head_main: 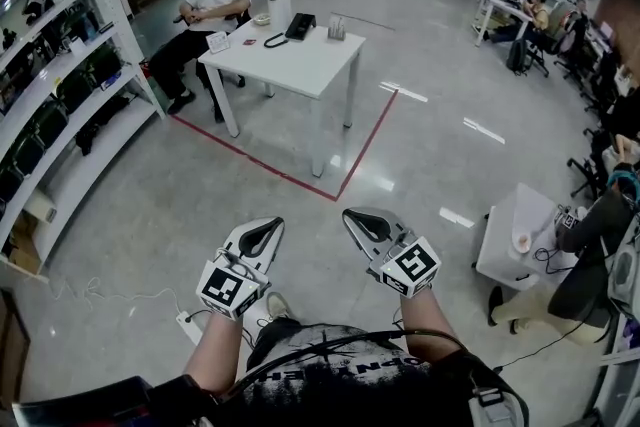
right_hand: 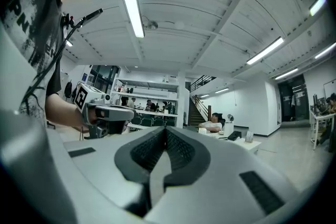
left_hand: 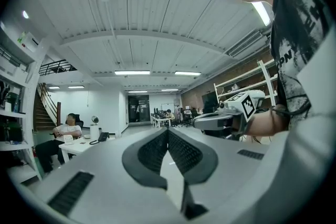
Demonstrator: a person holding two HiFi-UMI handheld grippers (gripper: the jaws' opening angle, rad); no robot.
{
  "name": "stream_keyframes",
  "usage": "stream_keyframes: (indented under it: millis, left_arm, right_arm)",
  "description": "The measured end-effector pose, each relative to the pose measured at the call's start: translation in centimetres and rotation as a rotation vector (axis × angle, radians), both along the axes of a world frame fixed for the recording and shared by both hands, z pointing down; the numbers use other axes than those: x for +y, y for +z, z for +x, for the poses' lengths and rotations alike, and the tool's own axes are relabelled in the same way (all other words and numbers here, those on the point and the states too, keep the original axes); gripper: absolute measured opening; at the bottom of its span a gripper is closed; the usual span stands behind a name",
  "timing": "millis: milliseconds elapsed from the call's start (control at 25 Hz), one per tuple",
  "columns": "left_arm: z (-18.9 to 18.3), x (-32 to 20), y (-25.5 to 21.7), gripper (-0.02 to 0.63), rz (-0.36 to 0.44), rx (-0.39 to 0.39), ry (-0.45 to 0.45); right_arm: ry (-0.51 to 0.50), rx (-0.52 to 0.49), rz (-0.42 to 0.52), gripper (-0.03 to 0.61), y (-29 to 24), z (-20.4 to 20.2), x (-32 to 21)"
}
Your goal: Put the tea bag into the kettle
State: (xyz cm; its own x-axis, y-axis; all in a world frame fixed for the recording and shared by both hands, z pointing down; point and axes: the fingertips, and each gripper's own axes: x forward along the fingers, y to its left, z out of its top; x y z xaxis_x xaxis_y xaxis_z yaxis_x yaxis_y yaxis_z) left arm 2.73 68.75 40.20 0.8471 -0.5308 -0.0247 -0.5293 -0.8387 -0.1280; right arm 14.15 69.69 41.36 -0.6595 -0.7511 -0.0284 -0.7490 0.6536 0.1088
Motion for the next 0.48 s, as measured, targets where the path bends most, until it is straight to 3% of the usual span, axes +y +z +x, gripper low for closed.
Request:
stream_keyframes:
  millis: [480]
  left_arm:
    - [1.6, -0.4, 0.4, 0.012, -0.006, -0.022, 0.029]
  right_arm:
    - [0.004, -0.019, 0.000, 0.011, 0.6, 1.6, -0.1]
